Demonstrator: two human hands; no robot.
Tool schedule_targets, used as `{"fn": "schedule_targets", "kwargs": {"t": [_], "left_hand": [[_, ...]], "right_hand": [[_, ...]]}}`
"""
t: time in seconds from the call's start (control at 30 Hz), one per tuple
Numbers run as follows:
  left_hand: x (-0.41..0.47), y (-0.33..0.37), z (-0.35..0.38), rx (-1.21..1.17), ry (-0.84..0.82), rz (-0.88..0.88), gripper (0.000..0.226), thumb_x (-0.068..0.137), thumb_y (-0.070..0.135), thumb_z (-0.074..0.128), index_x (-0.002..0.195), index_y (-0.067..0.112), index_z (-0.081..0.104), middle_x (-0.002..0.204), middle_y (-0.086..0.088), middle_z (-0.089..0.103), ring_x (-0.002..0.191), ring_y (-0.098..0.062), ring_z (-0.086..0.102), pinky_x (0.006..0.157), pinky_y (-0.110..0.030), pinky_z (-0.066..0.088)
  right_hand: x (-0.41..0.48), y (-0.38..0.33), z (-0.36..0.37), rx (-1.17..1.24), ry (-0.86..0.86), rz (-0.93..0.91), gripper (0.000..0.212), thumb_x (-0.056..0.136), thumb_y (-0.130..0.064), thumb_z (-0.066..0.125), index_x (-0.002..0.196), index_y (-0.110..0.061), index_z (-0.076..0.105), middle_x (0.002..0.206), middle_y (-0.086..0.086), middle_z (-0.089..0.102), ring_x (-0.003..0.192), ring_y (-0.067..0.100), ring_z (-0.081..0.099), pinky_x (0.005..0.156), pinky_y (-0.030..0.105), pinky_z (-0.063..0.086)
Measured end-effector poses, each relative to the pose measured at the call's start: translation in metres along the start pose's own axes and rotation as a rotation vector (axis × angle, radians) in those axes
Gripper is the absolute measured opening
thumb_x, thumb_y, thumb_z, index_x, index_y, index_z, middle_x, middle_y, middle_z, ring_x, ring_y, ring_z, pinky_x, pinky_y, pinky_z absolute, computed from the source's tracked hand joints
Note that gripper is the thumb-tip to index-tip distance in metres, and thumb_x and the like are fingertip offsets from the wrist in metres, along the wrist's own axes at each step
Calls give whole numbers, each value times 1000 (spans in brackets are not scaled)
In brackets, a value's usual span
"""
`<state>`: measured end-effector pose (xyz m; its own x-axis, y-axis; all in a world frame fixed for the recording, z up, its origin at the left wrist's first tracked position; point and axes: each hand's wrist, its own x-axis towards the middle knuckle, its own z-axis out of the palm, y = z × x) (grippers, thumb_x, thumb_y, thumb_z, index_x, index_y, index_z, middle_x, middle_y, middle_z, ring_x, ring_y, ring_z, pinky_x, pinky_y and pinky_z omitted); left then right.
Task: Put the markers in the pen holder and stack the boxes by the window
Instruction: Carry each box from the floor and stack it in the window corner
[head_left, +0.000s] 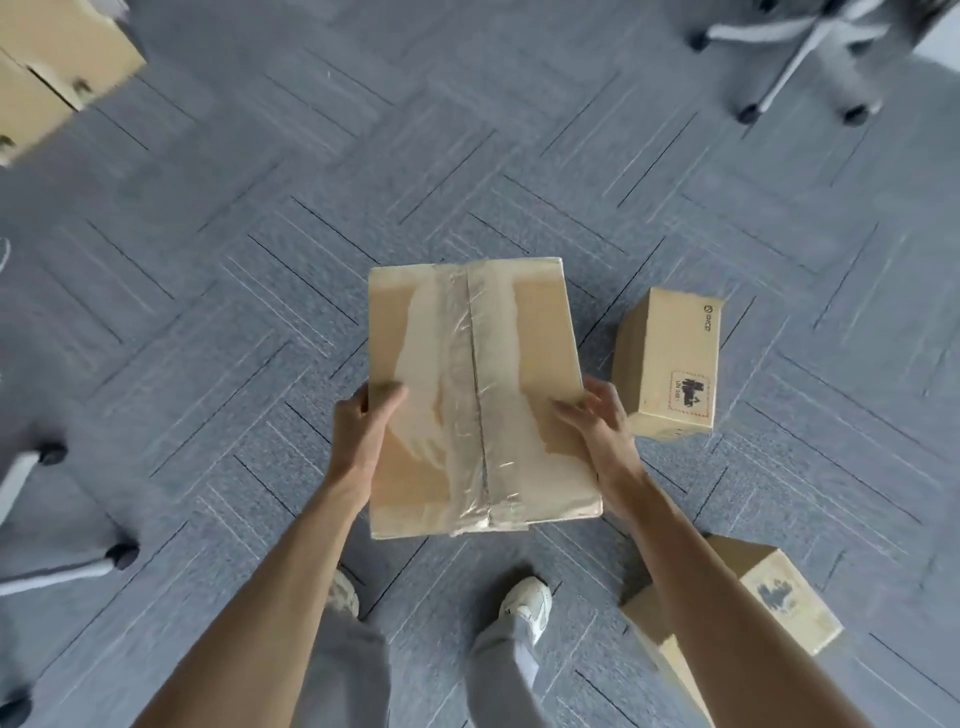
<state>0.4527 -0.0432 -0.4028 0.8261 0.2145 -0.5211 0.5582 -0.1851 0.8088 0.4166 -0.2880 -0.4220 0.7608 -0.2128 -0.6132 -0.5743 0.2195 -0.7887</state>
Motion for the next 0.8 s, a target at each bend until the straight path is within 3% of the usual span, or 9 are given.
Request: {"fn": "schedule_targets", "kwargs": {"t": [0.1, 0.2, 0.3, 0.37, 0.43, 0.53, 0.6, 0.67, 0.8], "left_hand": [[-38, 39, -27, -29, -11, 87, 5, 92, 25, 64, 88, 25, 63, 80, -6, 61, 68, -13, 52, 60, -19, 42], [-77, 69, -58, -49, 10, 163, 11, 93, 19, 62, 103, 23, 64, 87, 0, 67, 75, -7, 58, 58, -6, 44], [-112, 86, -91, -104, 19, 161, 30, 93, 19, 62, 122, 22, 57, 100, 10, 66, 88, 0, 60, 67, -10, 44], [-134, 90, -115, -152, 52, 146, 39, 93, 22, 62, 130, 21, 51, 104, 12, 64, 92, 1, 59, 69, -14, 43], [-157, 90, -143, -198, 101, 145, 39, 95, 18, 60, 131, 21, 48, 103, 11, 61, 88, 3, 56, 65, -10, 43], [-192, 81, -187, -319, 193, 134, 40, 96, 8, 57, 132, 19, 44, 104, 9, 64, 86, 0, 59, 61, 0, 43], [-215, 64, -222, -399, 257, 109, 37, 96, 10, 59, 125, 28, 44, 92, 21, 69, 84, -3, 66, 71, -8, 49], [-242, 40, -260, -465, 289, 73, 44, 92, 19, 64, 132, 30, 49, 104, 12, 71, 96, -18, 67, 82, -31, 55], [-302, -16, -321, -603, 375, 28, 52, 90, 18, 66, 138, 25, 49, 117, -8, 67, 92, -24, 66, 68, -34, 56]], "right_hand": [[-44, -29, 11, -13, -29, -5, 51, 83, -16, 74, 124, -20, 43, 111, 9, 68, 88, 23, 64, 78, 44, 56], [-89, -49, 27, 13, -48, -7, 64, 78, -22, 80, 128, -24, 42, 110, 6, 66, 90, 21, 64, 75, 38, 57], [-131, -71, 49, 6, -86, -9, 64, 74, -22, 82, 129, -23, 47, 106, 3, 63, 85, 16, 63, 63, 26, 56], [-157, -79, 64, -24, -101, -15, 67, 64, -34, 80, 125, -23, 55, 108, 3, 66, 90, 20, 64, 68, 29, 58], [-182, -84, 81, -75, -137, -28, 65, 61, -40, 78, 122, -25, 60, 110, 4, 69, 98, 27, 64, 81, 40, 57], [-218, -91, 115, -126, -239, -68, 56, 63, -37, 74, 116, -24, 63, 100, 1, 71, 88, 22, 64, 70, 32, 52], [-241, -93, 142, -155, -314, -97, 51, 64, -34, 70, 114, -23, 64, 93, -2, 71, 80, 15, 64, 64, 28, 49], [-265, -88, 170, -181, -396, -127, 40, 69, -28, 70, 109, -27, 66, 89, -5, 73, 77, 11, 65, 63, 27, 51], [-315, -61, 228, -276, -552, -174, 33, 89, -4, 63, 118, -19, 64, 94, -3, 74, 78, 10, 68, 60, 24, 56]]}}
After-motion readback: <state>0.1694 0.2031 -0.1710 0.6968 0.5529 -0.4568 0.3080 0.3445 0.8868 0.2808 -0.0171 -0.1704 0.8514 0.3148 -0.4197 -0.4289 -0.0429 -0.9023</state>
